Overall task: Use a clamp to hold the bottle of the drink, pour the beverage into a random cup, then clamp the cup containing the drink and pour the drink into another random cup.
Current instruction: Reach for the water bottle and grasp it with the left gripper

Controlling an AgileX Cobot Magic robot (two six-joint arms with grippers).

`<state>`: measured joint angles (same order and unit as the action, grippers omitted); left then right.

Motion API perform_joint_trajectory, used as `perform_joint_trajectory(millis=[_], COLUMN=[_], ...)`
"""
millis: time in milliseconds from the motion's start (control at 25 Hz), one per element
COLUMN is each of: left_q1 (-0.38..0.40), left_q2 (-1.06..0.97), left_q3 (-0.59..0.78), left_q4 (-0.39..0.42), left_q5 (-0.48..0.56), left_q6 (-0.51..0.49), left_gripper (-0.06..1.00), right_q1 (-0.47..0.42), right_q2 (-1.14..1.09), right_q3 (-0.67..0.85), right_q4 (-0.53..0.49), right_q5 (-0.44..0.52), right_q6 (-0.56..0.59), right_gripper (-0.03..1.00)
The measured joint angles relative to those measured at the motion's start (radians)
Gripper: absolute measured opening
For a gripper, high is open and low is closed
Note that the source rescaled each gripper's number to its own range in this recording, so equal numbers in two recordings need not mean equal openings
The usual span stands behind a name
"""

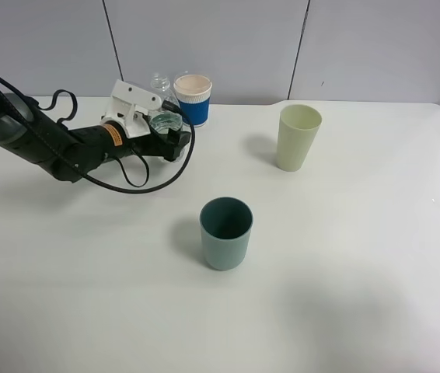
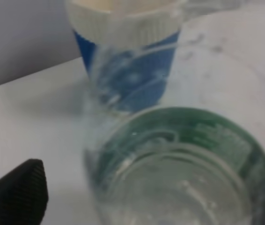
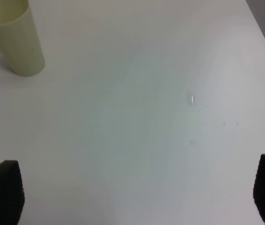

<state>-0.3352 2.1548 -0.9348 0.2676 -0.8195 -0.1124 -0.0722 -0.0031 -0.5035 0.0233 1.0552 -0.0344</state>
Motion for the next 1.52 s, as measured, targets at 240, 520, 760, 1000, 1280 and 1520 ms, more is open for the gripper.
perform_joint_trajectory(millis=[240, 520, 760, 1000, 1280, 1520], left_q1=[-0.005, -0.005, -0.005, -0.005, -0.005, -0.039], left_q2=[0.0, 0.001, 0.001, 0.001, -0.002, -0.03], left_q3=[-0.03, -0.056, -0.056, -0.058, -0.065, -0.066], left_q4=[-0.011, -0.015, -0.012, -0.008, -0.013, -0.136], left_q5=[0.015, 0.045, 0.058, 0.073, 0.103, 0.188], left_q6=[0.027, 0.03, 0.03, 0.03, 0.026, 0.062], left_gripper=[0.77, 0.77, 0.63, 0.04, 0.05, 0.05], right_q1=[0.0, 0.0, 0.0, 0.0, 0.0, 0.0], right_q2=[0.0, 0.0, 0.0, 0.0, 0.0, 0.0], right_q3=[0.0, 0.0, 0.0, 0.0, 0.0, 0.0], right_q4=[0.0, 0.0, 0.0, 0.0, 0.0, 0.0], right_q5=[0.0, 0.0, 0.0, 0.0, 0.0, 0.0], right_q6=[0.0, 0.0, 0.0, 0.0, 0.0, 0.0], right_gripper=[0.99, 0.99, 0.99, 0.99, 0.99, 0.99])
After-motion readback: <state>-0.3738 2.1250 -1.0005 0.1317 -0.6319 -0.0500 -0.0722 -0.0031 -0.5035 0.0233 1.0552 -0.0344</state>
